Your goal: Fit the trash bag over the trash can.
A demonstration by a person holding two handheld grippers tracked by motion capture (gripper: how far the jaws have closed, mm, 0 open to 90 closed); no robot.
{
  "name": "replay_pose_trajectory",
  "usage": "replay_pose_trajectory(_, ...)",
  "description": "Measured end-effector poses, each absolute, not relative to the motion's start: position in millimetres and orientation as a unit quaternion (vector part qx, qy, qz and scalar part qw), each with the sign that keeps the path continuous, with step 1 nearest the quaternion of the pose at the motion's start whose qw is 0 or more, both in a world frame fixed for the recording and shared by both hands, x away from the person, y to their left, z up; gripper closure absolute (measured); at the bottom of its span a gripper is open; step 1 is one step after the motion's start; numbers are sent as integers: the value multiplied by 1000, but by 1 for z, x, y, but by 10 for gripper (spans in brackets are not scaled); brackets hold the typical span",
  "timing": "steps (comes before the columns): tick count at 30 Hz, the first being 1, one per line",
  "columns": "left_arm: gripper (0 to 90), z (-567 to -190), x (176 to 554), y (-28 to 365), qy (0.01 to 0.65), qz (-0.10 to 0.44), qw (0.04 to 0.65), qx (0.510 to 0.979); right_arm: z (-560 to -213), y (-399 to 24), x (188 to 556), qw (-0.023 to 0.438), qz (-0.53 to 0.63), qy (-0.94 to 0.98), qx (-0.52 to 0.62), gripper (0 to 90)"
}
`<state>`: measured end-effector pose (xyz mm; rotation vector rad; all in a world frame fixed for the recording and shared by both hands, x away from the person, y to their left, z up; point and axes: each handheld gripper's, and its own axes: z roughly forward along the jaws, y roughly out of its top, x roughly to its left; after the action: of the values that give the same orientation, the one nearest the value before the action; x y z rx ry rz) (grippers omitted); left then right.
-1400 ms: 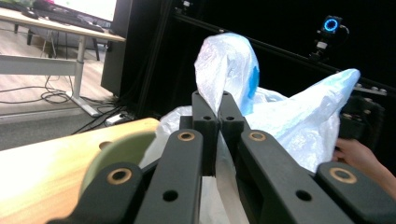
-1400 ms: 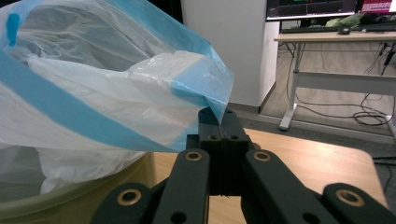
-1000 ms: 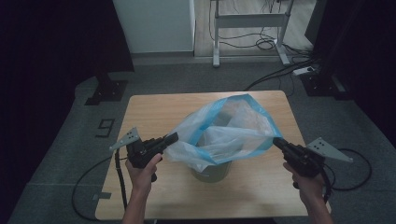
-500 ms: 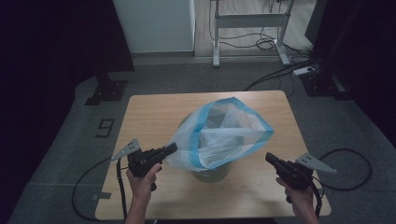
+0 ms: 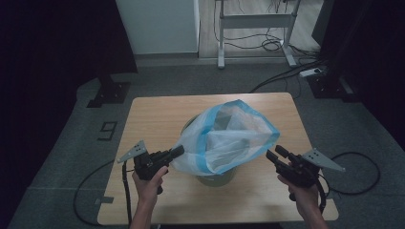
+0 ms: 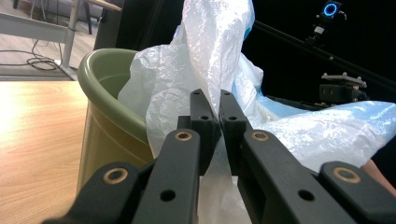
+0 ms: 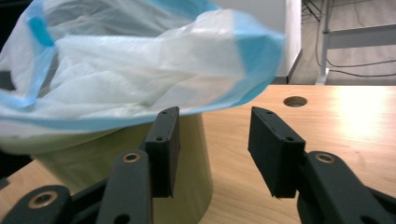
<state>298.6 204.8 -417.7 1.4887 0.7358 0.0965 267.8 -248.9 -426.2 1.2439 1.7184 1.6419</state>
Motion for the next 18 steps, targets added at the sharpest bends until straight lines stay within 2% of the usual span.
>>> replay_pose_trajectory(18, 868, -421, 302, 202, 322, 38, 678, 660, -416, -246, 298, 223, 576, 604, 504, 483)
